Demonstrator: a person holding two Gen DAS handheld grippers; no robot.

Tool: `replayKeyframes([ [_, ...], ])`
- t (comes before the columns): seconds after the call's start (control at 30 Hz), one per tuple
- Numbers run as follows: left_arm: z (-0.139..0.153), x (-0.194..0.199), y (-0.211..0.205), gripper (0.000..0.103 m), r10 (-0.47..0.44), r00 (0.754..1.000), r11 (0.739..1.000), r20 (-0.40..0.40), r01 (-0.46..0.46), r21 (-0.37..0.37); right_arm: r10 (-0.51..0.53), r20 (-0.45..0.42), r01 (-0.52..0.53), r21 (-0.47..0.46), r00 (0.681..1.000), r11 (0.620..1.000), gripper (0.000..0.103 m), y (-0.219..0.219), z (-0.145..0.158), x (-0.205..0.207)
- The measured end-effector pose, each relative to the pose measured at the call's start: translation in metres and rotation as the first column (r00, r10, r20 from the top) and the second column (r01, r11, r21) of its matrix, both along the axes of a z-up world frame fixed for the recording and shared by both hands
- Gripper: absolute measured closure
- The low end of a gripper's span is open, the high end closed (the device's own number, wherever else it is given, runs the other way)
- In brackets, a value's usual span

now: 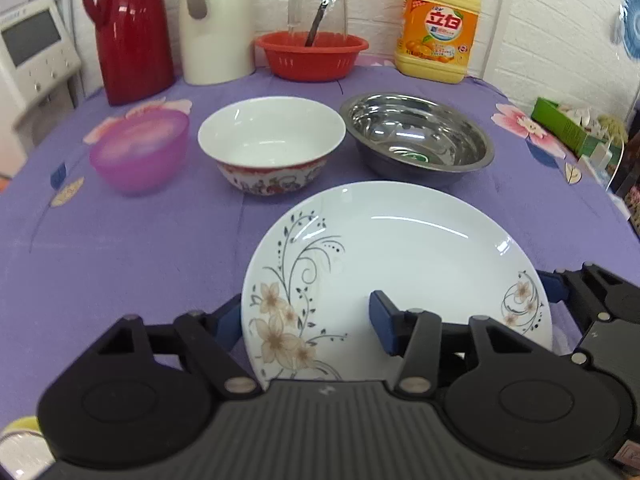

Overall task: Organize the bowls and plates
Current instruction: 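Lift the floral-print plate with the left gripper onto the plain white plate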

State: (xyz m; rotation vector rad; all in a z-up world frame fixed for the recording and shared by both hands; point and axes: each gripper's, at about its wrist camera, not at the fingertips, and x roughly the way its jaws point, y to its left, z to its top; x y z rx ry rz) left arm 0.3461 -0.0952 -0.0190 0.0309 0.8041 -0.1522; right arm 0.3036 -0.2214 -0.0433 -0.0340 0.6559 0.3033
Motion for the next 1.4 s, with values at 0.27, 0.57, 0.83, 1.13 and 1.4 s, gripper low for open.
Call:
replayKeyframes([
  [0.27, 0.008, -0.003, 0.009, 0.052, 0.000, 1.000, 1.000, 0.008, 0.000, -0.016, -0.007, 0.007, 0.007, 0.045, 1.000, 0.999, 0.000, 0.001, 0.004, -0.001],
  [0.57, 0.036, -0.033, 0.044, 0.052, 0.026, 0.999, 0.995, 0.043, -0.022, -0.101, 0.046, 0.143, -0.045, -0.009, 0.989, 0.999, 0.000, 0.028, 0.035, -0.034],
  [0.83, 0.041, -0.089, 0.102, 0.052, 0.113, 0.992, 0.986, 0.049, -0.105, -0.131, 0.119, 0.144, -0.121, 0.006, 0.982, 0.993, 0.000, 0.076, 0.042, -0.072],
  [1.13, 0.032, -0.163, 0.165, 0.052, 0.238, 0.971, 0.963, 0.030, -0.232, -0.136, 0.232, 0.109, -0.237, 0.037, 0.967, 0.971, 0.000, 0.133, 0.032, -0.124],
  [1.4, 0.023, -0.183, 0.189, 0.043, 0.260, 0.965, 0.949, 0.021, -0.251, -0.191, 0.286, 0.067, -0.284, -0.028, 0.956, 0.958, 0.000, 0.160, 0.018, -0.135],
])
